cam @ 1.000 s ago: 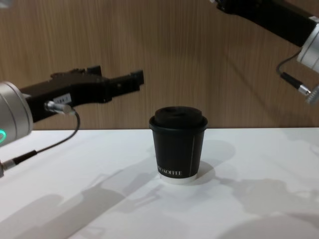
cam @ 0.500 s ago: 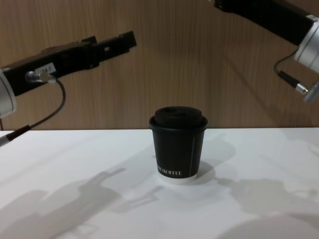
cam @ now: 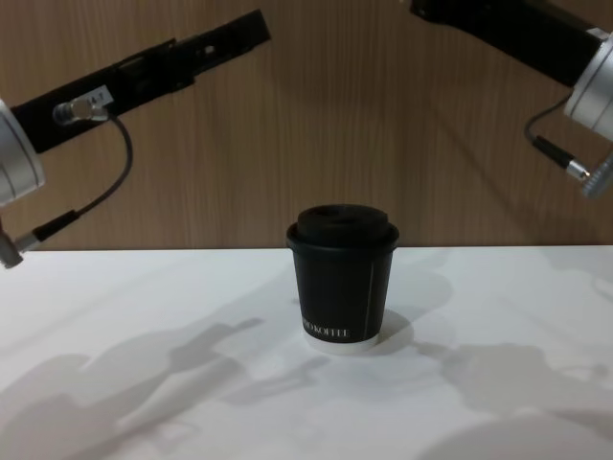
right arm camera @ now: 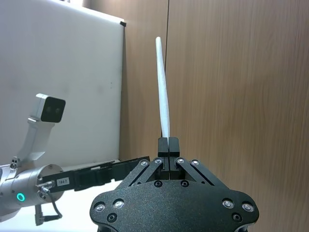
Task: Pick up the straw with one hand, pass it to the other hand, and insert it into the cup.
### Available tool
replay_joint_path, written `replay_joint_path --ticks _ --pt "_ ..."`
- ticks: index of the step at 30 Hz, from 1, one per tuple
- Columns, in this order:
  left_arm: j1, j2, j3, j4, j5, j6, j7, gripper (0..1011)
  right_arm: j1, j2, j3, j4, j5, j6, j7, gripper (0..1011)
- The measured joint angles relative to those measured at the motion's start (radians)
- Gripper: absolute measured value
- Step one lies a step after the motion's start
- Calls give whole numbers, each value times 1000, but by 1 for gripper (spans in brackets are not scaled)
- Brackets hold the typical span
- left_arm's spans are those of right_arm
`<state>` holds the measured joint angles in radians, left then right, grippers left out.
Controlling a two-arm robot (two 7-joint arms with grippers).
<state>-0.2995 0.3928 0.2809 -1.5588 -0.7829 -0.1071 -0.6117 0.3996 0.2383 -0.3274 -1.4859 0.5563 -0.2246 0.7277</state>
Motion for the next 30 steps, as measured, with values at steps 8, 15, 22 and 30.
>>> replay_joint_path --ticks 8,15,22,30 --pt "-54 -20 16 57 -70 19 -79 1003 1 0 0 0 0 0 0 8" --pt "-101 -38 26 106 -120 36 -136 1003 1 0 0 0 0 0 0 8" --pt "-144 -53 34 148 -156 43 -178 1003 1 0 0 0 0 0 0 8" --pt "-185 -66 42 187 -187 45 -220 1003 1 0 0 0 0 0 0 8"
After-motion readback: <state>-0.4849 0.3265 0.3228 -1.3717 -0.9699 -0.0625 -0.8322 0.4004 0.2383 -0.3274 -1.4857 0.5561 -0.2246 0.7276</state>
